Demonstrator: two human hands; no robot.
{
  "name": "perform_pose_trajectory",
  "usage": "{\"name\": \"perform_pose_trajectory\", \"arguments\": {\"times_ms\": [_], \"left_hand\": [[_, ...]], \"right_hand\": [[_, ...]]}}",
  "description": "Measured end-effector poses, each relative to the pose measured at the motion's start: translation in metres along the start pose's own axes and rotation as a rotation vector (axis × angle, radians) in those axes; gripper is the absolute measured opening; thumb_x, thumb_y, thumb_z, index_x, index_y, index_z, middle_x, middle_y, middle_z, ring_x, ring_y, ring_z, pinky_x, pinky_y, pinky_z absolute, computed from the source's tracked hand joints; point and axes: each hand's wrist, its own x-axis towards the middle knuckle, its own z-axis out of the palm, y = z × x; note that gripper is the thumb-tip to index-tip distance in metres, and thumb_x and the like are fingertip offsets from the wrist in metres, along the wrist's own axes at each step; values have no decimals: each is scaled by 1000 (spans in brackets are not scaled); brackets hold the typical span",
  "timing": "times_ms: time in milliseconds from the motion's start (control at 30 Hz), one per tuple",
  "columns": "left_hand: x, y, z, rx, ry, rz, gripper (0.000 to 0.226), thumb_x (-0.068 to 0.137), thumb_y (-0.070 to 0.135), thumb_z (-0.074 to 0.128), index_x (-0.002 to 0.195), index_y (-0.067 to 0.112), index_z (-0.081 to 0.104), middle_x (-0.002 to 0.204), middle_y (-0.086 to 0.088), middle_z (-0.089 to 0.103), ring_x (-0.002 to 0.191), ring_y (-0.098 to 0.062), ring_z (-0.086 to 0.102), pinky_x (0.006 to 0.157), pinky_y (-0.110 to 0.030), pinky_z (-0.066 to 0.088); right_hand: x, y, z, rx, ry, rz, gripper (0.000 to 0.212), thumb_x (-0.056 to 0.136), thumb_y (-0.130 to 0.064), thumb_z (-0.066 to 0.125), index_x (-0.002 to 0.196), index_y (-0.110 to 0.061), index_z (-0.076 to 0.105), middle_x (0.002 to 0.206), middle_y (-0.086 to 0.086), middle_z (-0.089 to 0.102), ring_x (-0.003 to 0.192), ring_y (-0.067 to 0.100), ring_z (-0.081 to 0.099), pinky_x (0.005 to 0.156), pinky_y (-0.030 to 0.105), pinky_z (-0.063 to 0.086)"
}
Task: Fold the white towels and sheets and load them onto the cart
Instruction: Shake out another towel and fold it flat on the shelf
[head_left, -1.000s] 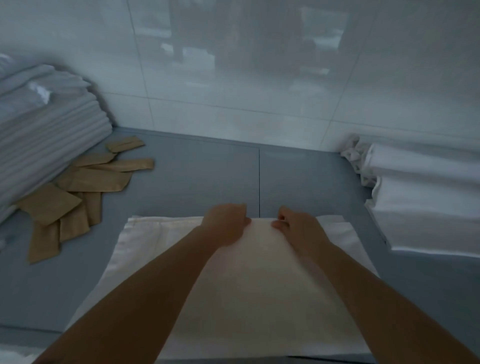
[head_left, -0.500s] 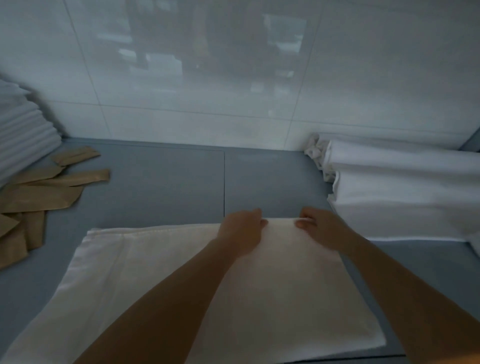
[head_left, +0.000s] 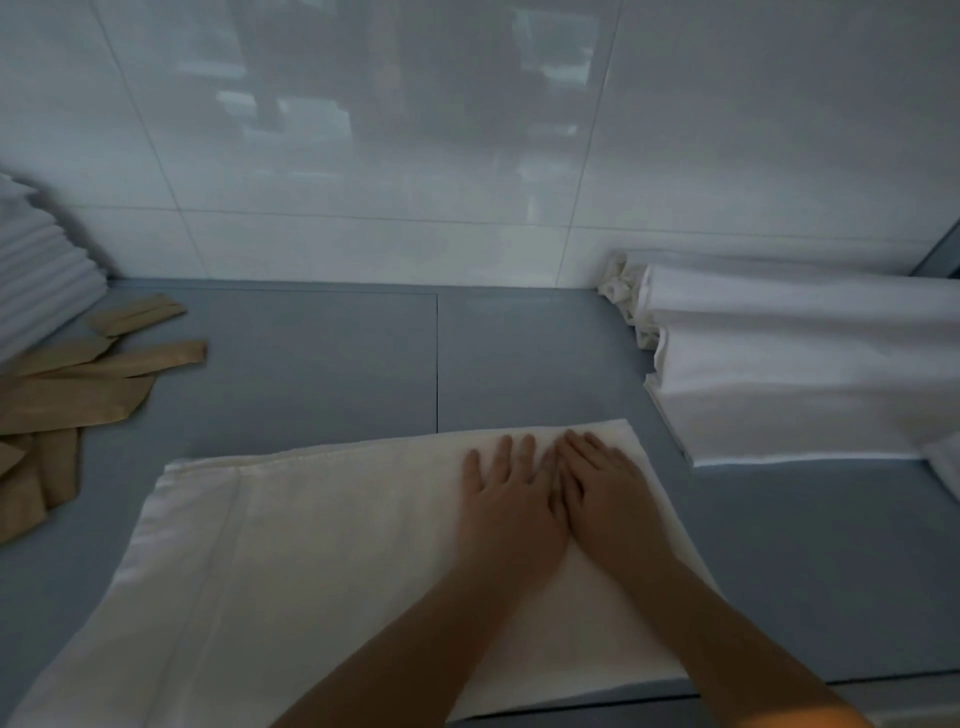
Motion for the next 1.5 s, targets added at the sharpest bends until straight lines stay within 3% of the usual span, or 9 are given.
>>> {"name": "perform_pose_trajectory", "arguments": {"times_ms": [100, 333, 467, 667, 733, 867, 967, 1333, 1500], "left_hand": [[0, -8, 1, 48, -14, -5, 56, 97, 50, 13, 152, 36, 8, 161, 6, 1, 148, -20, -7, 112, -52, -12], [-28, -51, -17, 130, -45, -54, 66, 93, 61, 6, 152, 34, 0, 161, 4, -3, 147, -19, -9, 113, -48, -13], [-77, -82, -31, 181, -28, -108, 69, 89, 60, 4, 152, 32, 4, 161, 0, -1, 147, -26, -10, 113, -53, -16], [-123, -104, -42, 161, -69, -84, 69, 89, 53, 8, 152, 29, -4, 161, -7, -10, 147, -26, -14, 113, -52, -11], [-125, -117, -44, 125, -37, -109, 63, 95, 50, 16, 153, 31, 0, 161, -6, -9, 147, -24, -11, 115, -48, -10], [-137, -154, -45, 133, 8, -207, 70, 82, 71, -2, 148, 46, -5, 159, 11, -11, 147, -19, -11, 114, -53, -7], [-136, -174, -48, 122, 20, -252, 73, 79, 78, -1, 147, 49, -5, 160, 12, -6, 147, -19, -9, 113, -53, -10], [-100, -211, -52, 101, -18, -370, 76, 73, 84, -6, 142, 53, -16, 158, 16, -14, 145, -26, -19, 100, -67, -18], [-100, -208, -55, 100, 6, -338, 69, 79, 72, -7, 145, 50, -10, 160, 12, -9, 146, -27, -17, 104, -67, -15]], "right_hand": [[-3, 8, 4, -156, -58, 105, 51, 101, -35, 27, 151, -21, 24, 158, 1, 19, 147, 15, 13, 119, 34, 5], [2, -2, -3, -221, -243, 244, 57, 101, -44, 15, 153, -23, 6, 161, 5, 2, 148, 20, 0, 119, 39, -1], [-7, -40, -9, -218, -190, 262, 53, 103, -34, 21, 153, -16, 12, 161, 9, 6, 148, 23, 4, 119, 44, 3], [-41, -146, 22, -6, -228, -135, 51, 101, -19, 29, 151, -17, 21, 160, -1, 12, 148, 13, 2, 118, 33, -4], [-42, -154, 27, -26, -183, -100, 49, 103, -29, 26, 151, -21, 22, 159, -3, 16, 147, 12, 7, 118, 34, -2], [-45, -155, 33, -116, -184, -90, 57, 100, -50, 24, 152, -29, 13, 160, -2, 10, 148, 19, 7, 118, 41, 0], [-44, -157, 35, -179, -228, -77, 59, 98, -55, 17, 151, -35, 0, 161, -2, 0, 148, 19, 0, 118, 41, -2], [-39, -163, 36, -204, -228, -43, 59, 98, -55, 18, 151, -37, 1, 161, -5, -1, 148, 17, -2, 118, 40, -3], [-16, -192, 40, -129, -185, 13, 51, 100, -40, 27, 149, -27, 25, 158, -1, 22, 145, 18, 16, 117, 42, 6]]}}
